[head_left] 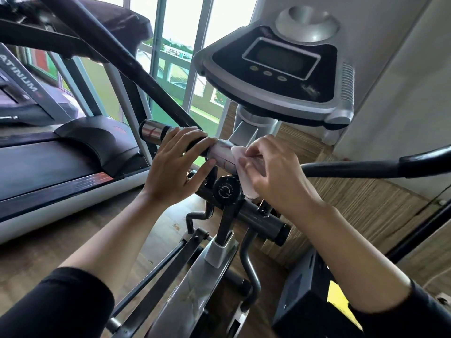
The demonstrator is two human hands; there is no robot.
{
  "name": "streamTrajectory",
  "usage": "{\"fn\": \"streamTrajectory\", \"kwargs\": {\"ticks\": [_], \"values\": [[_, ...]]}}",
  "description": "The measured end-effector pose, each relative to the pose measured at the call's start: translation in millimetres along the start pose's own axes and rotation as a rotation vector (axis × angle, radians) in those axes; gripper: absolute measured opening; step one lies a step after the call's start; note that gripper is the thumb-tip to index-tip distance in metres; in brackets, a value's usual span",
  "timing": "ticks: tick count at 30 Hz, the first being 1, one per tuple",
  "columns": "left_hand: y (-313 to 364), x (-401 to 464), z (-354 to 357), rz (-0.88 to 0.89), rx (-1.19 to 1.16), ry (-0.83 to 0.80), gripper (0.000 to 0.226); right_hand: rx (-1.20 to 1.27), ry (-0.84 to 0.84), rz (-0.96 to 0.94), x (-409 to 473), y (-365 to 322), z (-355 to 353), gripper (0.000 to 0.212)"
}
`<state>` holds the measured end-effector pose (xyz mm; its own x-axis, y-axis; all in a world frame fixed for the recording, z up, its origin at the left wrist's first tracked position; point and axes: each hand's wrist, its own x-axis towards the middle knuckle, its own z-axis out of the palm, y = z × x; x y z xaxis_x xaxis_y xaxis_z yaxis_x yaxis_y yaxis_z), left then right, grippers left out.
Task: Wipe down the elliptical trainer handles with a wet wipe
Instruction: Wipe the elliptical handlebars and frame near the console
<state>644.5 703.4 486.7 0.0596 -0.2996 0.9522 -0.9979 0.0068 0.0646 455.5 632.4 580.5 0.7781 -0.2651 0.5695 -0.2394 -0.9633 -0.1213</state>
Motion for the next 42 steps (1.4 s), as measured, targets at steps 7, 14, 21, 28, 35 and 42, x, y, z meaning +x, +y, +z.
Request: {"fn": "streamTrajectory", "kwargs": {"ticks": [7,14,21,28,35,42], "values": [[0.0,-1.3,0.3,-0.009,-0.007,-0.003,0.034,0.088,0.115,-0.077,-7.1,3.5,1.3,0.023],[0.7,-0.1,-0.3,-0.003,0.000,-0.001,0.033,0.067,0.146,-0.005,5.1,2.2,8.4,0.021],[1.8,3.4,-1.2,-0.020,0.036,-0.027,0.035,0.032,0.174,-0.015,5.4,-5.7,12.2,0.020],[0.6,1.2,1.0,-0.019,0.039,-0.028,0.032,0.101,0.121,0.056,6.9,-6.2,5.6,0.022],[-0.7,1.0,1.5,-0.025,0.038,-0.020,0.034,0.114,0.039,0.025,18.8,-10.7,8.9,0.024],[-1.5,0.4,3.1,-0.030,0.022,-0.013,0.032,0.080,0.071,-0.033,-2.2,-5.1,-2.2,0.023]]}}
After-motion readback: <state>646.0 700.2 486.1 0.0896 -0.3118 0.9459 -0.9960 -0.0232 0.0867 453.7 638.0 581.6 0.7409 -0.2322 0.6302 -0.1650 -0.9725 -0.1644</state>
